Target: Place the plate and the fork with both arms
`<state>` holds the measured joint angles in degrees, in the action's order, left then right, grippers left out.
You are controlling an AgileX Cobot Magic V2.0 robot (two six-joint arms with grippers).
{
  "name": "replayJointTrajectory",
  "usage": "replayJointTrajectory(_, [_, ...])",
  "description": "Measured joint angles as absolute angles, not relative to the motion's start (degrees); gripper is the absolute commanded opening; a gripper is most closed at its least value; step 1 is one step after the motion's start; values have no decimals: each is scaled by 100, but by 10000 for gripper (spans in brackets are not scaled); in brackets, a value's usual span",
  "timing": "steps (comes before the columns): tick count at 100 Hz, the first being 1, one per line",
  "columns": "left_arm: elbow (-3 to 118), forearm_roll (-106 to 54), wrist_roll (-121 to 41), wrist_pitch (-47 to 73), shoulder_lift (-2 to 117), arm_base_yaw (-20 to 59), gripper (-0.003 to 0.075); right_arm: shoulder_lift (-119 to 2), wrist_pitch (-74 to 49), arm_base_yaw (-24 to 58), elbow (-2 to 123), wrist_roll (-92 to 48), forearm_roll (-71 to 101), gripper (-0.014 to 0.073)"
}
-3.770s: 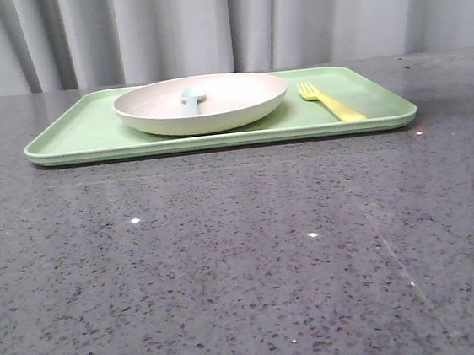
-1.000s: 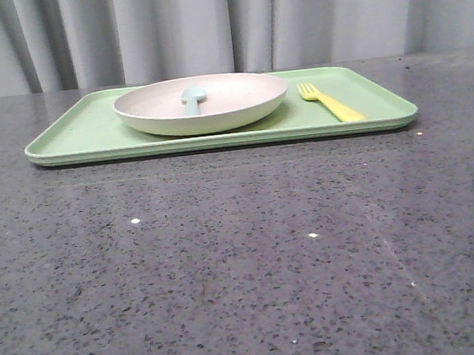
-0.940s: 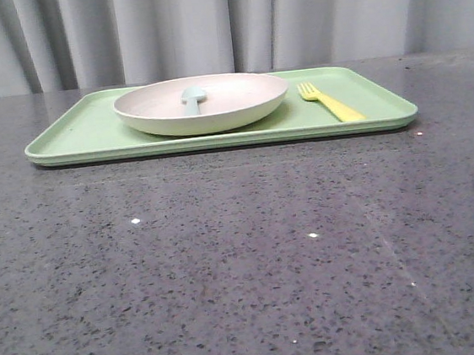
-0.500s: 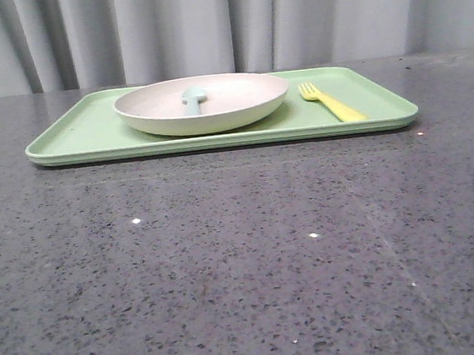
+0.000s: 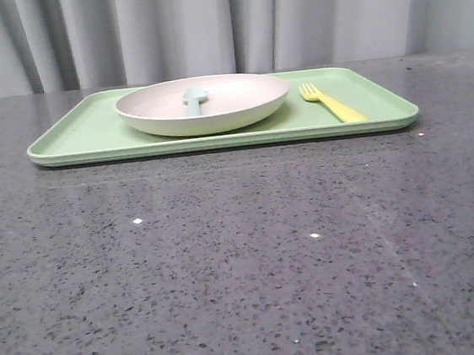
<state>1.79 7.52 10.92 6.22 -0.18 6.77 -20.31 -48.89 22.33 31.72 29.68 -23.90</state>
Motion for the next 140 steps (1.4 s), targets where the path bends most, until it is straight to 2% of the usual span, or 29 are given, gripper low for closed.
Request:
replayJointTrajectory(42, [6, 836, 1092, 0, -18, 677, -20, -2031, -4879, 2233, 3172, 2968, -2390, -120])
replayJointTrajectory(140, [6, 839, 1092, -30, -18, 677, -20, -2031, -4879, 2233, 3172, 2968, -2390, -120])
